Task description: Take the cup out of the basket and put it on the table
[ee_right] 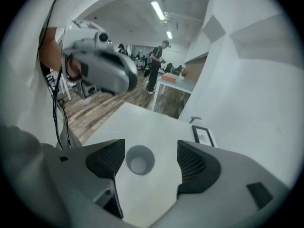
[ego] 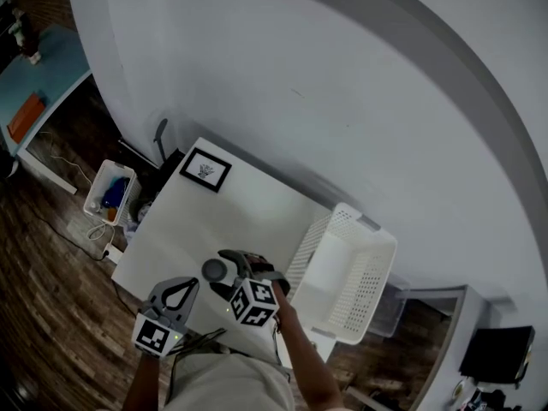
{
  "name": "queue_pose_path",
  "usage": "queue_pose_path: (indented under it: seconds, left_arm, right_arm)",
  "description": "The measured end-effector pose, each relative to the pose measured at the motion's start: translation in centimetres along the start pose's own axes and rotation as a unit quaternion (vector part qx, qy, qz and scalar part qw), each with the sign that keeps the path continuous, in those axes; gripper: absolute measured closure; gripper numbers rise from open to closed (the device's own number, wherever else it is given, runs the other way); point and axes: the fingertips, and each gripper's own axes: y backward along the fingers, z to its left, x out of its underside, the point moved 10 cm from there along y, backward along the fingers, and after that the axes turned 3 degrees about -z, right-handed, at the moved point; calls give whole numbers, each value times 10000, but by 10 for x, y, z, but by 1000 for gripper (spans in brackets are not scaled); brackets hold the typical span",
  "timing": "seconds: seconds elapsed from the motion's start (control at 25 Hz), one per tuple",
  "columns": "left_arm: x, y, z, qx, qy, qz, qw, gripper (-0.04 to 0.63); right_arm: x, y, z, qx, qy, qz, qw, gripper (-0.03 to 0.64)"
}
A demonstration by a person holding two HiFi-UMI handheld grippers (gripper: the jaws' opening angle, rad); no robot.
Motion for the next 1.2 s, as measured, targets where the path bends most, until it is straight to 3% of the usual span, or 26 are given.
queue_pose_path:
  seconds: [0.24, 0.44, 0.6, 0.72, 0.84, 0.88, 0.92, 1.0, 1.04, 1.2]
  left_arm:
    - [-16, 0, 1, 112, -15, -237, 9997, 595]
    - [-35, 0, 2, 194, -54, -438, 9988, 595]
    - [-50, 4, 3, 341, -404, -500, 9973, 595]
    - [-58, 10, 1, 167, 47, -613, 9980, 594]
    - [-65, 13, -1, 136, 8, -691, 9975, 595]
    - [-67, 14, -2, 122, -8, -721, 9973, 595]
    - [-68, 16, -3, 109, -27, -744, 9972, 595]
    - [-71, 19, -8, 77, -54, -780, 9969, 595]
    - [-73, 21, -10, 58, -60, -792, 9968, 595]
    - [-81, 26, -24, 15, -106, -862, 9962, 595]
  right_arm:
    - [-29, 52, -5, 611, -418, -1016, 9921, 268]
    - [-41, 82, -7, 849, -887, -1919, 9737, 304]
    - [-47, 107, -6, 1042, -1034, -2391, 9598, 396]
    - [-46, 121, -1, 1227, -1132, -2654, 9496, 519]
    - [-44, 129, 5, 1307, -1131, -2735, 9462, 577]
    - [-44, 132, 7, 1364, -1185, -2908, 9396, 586]
    - [-47, 136, 8, 1490, -1324, -3291, 9230, 594]
    - [-54, 140, 10, 1781, -1646, -4163, 8763, 606]
    - [-55, 142, 12, 1852, -1696, -4320, 8662, 607]
    - [-52, 152, 20, 1941, -1606, -4437, 8600, 609]
